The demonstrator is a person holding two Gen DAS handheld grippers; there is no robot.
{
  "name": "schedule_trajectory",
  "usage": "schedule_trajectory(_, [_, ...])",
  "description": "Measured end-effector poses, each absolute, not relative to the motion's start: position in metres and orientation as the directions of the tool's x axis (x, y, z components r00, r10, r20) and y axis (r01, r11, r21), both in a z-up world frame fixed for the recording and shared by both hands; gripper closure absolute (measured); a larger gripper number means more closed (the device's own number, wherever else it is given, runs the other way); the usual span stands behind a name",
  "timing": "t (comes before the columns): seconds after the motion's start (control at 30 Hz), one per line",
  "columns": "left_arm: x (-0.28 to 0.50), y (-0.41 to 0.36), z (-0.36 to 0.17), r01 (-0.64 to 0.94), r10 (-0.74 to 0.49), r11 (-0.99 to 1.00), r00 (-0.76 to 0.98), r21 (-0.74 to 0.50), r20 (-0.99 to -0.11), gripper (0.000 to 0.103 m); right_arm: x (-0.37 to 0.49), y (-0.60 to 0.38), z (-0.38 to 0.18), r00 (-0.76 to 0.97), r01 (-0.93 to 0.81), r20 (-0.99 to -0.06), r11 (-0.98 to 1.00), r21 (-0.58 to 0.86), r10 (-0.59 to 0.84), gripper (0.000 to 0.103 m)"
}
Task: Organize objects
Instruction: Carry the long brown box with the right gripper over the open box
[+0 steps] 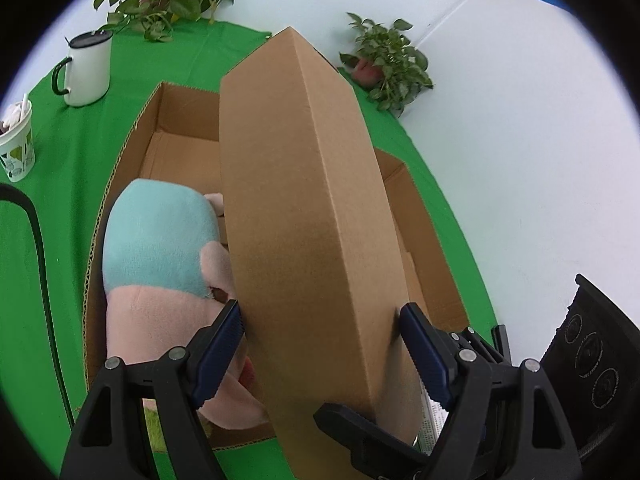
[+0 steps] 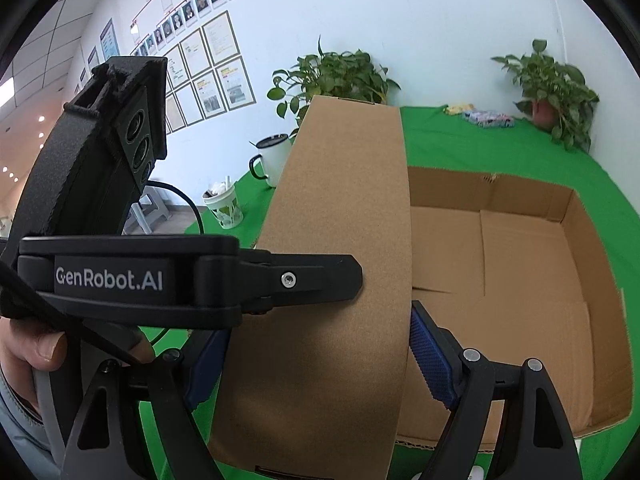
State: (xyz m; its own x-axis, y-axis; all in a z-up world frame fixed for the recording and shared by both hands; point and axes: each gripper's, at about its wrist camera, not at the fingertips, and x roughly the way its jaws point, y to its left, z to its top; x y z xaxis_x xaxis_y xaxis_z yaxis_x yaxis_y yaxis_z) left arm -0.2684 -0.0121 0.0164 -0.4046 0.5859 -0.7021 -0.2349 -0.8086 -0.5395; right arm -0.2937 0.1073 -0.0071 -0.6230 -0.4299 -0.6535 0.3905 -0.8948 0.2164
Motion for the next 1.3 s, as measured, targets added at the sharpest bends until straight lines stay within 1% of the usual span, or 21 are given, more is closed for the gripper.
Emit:
schedule_trajectory(0.27, [-0.278,-0.016,0.006,-0.193,0.585,-0.807,-0.394,-0.558,-0.709,0.024,-0.319,0.118,-0.030,-0.613,0.381,-0.643,-0.885,0.268,-0.459,0.022])
schedule_trajectory(0.63, [-0.297,-0.015,0.014,-0.190,0.560,-0.824,-0.420,-0.534,-0.714,0.024,-0.333,0.114,-0.014,-0.623,0.378,-0.630,-0.883,0.277,-0.464,0.022])
schedule_trajectory(0.87, [-0.304,-0.013,-0.004,-0.167,0.531,-0.844,-0.398,-0.510,-0.748,0.024,-0.338,0.107,-0.028,-0.597,0.372,-0.651,-0.881,0.293,-0.469,0.022])
schedule_trajectory(1.13, [-0.307,-0.008,-0.005,-0.183,0.520,-0.853,-0.380,-0.489,-0.765,0.024,-0.338,0.108,-0.041,-0.590,0.356,-0.660,-0.883,0.306,-0.466,0.022])
schedule_trajectory(1.23, [-0.304,-0.008,-0.003,-0.192,0.521,-0.853,-0.382,-0.486,-0.763,0.029,-0.333,0.111,-0.045,-0.588,0.345,-0.665,-0.886,0.310,-0.461,0.023])
schedule_trajectory(1.27, [-0.304,-0.009,-0.002,-0.190,0.524,-0.851,-0.384,-0.490,-0.760,0.032,-0.331,0.113,-0.047,-0.586,0.338,-0.666,-0.886,0.317,-0.461,0.023])
schedule_trajectory(1.3, [-0.303,-0.011,-0.002,-0.186,0.525,-0.849,-0.388,-0.494,-0.757,0.032,-0.329,0.114,-0.049,-0.584,0.329,-0.669,-0.887,0.323,-0.460,0.023])
